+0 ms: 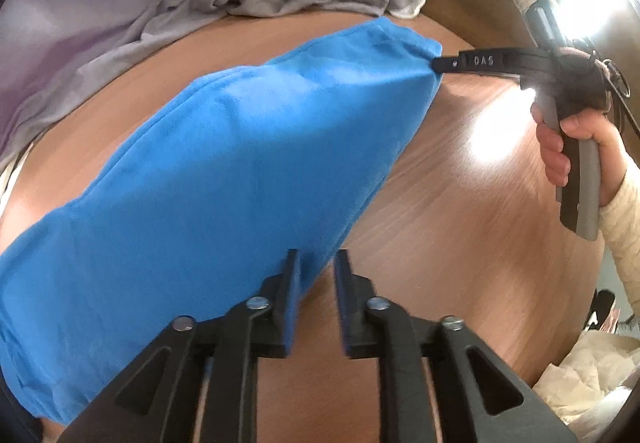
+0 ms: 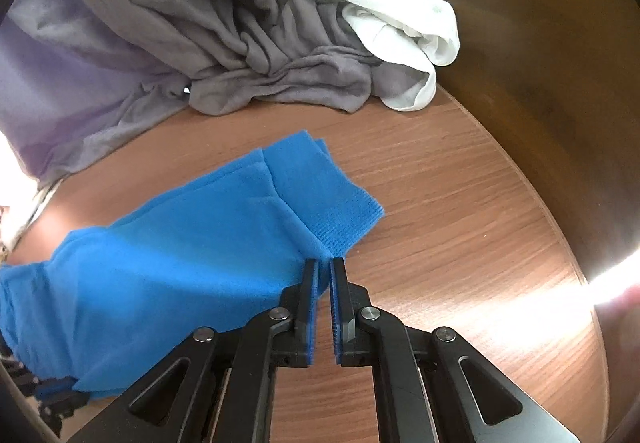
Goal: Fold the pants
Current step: 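Open both grippers to release the folded pants, then move both open grippers over the blue pants toward the waistband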
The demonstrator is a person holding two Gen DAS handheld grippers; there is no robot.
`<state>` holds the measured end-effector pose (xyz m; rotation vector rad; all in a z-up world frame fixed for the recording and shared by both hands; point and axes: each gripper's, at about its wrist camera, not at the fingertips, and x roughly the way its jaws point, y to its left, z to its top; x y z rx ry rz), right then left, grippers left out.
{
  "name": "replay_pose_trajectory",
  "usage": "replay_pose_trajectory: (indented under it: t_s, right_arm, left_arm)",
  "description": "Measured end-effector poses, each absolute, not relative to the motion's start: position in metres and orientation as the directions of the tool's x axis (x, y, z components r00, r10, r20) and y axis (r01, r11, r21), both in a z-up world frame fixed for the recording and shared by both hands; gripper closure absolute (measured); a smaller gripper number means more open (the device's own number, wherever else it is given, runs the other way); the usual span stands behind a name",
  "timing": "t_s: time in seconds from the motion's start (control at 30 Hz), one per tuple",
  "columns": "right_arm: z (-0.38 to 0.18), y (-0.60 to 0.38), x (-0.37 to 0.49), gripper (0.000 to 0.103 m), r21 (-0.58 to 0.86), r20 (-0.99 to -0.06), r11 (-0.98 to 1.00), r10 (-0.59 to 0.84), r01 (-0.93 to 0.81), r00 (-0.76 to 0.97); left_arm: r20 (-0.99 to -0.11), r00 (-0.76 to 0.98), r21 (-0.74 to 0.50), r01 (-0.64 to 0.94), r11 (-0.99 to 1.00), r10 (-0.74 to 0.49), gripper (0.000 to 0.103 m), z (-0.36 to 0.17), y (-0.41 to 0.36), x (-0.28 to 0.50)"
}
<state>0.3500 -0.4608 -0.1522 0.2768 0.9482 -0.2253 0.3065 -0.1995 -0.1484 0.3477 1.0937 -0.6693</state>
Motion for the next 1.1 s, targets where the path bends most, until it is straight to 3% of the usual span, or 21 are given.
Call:
replay_pose_trajectory:
  t_s: [0.03,0.1,0.17,0.43,0.73,1.1]
  right_arm:
    - [-0.15,-0.46,0.35,0.09,0.131,-0.826,0.942,-0.069,0.309,0.56]
    - [-0.141,-0.454,0.346,0.072,0.108,-0.821,0.943,-0.093,0.313,0.563]
    - [-0.125,-0.441,0.338,0.066,0.075,-0.794,0.952,-0.122,0.296,0.595]
    - [-0.093,-0.383,0.318,0.066,0.094,-0.752,0.984,-0.031,0.154,0.659]
    - [-0.103,-0.316,0.308,0.065,0.133,-0.783,0.991,0.1,0.009,0.614]
    - [-0.11,-0.232,0.275,0.065,0.243,-0.788,0.94,0.336,-0.24,0.516]
  left_arm:
    - [-0.889,0.31,-0.064,0.646,0.761,-0.337,0.069,-0.143,-0.197,0.304]
    - [-0.859,0.364,-0.06,0.627,0.777,-0.36,0.058,-0.13,-0.189,0.295]
    - [-0.826,0.425,-0.039,0.611,0.791,-0.369,0.056,-0.118,-0.18,0.283]
    - [-0.782,0.579,0.087,0.466,0.881,-0.229,0.055,-0.108,-0.121,0.243]
    - [-0.781,0.622,0.167,0.289,0.943,-0.053,0.055,-0.139,-0.067,0.23]
    - [-0.766,0.643,0.096,0.105,0.99,0.006,0.058,-0.144,-0.002,0.233]
